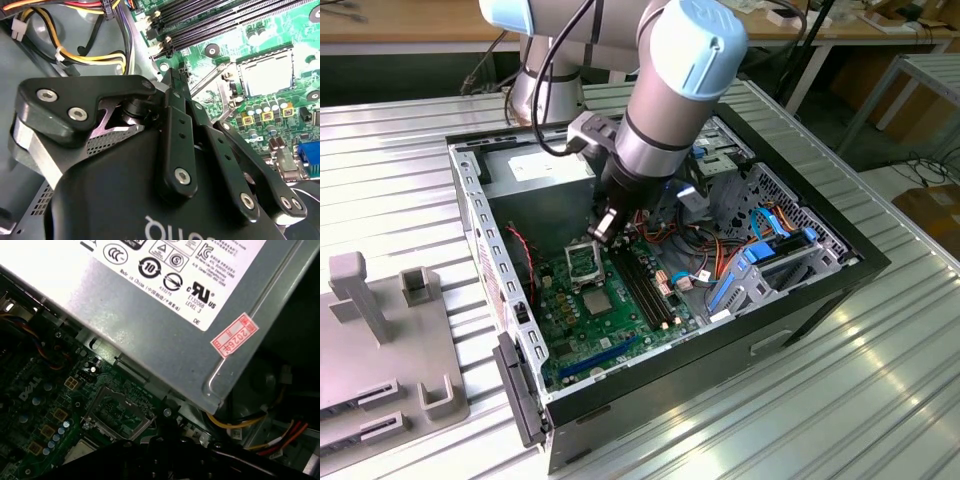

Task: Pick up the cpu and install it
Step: 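Close the cpu cover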

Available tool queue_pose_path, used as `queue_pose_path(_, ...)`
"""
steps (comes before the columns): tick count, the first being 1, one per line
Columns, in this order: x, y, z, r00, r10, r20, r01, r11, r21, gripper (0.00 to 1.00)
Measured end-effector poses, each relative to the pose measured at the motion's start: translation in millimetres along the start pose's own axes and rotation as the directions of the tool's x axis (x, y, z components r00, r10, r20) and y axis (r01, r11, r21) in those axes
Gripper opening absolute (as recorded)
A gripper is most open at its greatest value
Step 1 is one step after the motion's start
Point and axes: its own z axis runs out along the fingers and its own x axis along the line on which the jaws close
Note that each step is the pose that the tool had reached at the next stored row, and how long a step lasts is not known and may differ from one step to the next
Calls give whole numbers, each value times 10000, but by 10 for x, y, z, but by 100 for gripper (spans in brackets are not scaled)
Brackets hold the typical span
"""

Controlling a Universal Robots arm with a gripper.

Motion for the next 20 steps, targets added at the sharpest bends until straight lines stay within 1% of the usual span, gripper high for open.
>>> queue_pose_path(4, -1, 2, -16, 10000, -19, -13, 19, 10000, 15, 11)
queue_pose_path(6, 0, 3, -24, 10000, -59, -38, 59, 10000, 36, 11)
queue_pose_path(11, 0, 4, -36, 9998, -181, -78, 181, 9998, 62, 11)
queue_pose_path(18, -1, 9, -66, 9990, -425, -123, 426, 9991, 60, 11)
queue_pose_path(20, -2, 11, -81, 9984, -553, -143, 554, 9984, 57, 11)
